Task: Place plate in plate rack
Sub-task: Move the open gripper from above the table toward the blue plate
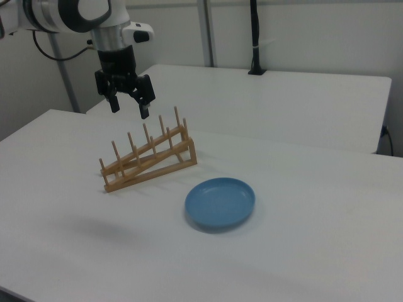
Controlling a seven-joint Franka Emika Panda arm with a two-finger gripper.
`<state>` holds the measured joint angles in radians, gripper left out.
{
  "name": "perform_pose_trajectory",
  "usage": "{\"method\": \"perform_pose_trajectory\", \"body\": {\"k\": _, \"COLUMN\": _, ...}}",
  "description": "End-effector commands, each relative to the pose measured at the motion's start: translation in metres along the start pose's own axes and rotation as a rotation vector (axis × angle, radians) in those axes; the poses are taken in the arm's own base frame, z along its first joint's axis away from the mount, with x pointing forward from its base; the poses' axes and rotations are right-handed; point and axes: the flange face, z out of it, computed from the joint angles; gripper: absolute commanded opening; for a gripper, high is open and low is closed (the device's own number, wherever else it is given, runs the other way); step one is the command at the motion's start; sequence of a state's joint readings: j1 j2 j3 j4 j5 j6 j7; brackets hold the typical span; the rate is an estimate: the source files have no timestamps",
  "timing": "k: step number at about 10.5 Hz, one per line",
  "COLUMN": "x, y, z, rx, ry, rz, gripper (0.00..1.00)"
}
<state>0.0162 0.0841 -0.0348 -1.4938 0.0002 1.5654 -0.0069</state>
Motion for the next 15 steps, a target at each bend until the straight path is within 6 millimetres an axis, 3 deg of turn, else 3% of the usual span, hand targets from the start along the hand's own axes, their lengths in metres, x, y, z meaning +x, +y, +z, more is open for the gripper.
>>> {"method": "perform_pose_trajectory", "body": {"k": 1, "x": -0.007, "y": 0.001, "z": 0.000, "rx": 0.017, "ry": -0.004, "rz": -0.021, "gripper": 1.00}}
{"method": "perform_pose_trajectory", "body": {"k": 4, "x": -0.007, "y": 0.001, "z": 0.002, "rx": 0.017, "ry": -0.013, "rz": -0.024, "gripper": 0.90}}
{"method": "perform_pose_trajectory", "body": {"k": 6, "x": -0.006, "y": 0.004, "z": 0.007, "rx": 0.015, "ry": -0.028, "rz": -0.036, "gripper": 0.91}}
{"method": "perform_pose_trajectory", "body": {"k": 7, "x": -0.005, "y": 0.003, "z": 0.008, "rx": 0.010, "ry": -0.027, "rz": -0.036, "gripper": 1.00}}
{"method": "perform_pose_trajectory", "body": {"k": 10, "x": 0.002, "y": 0.009, "z": 0.012, "rx": -0.013, "ry": -0.005, "rz": -0.026, "gripper": 1.00}}
{"method": "perform_pose_trajectory", "body": {"k": 12, "x": 0.019, "y": 0.033, "z": 0.024, "rx": -0.025, "ry": 0.054, "rz": 0.009, "gripper": 1.00}}
{"method": "perform_pose_trajectory", "body": {"k": 15, "x": 0.046, "y": 0.076, "z": 0.067, "rx": -0.027, "ry": 0.071, "rz": 0.089, "gripper": 1.00}}
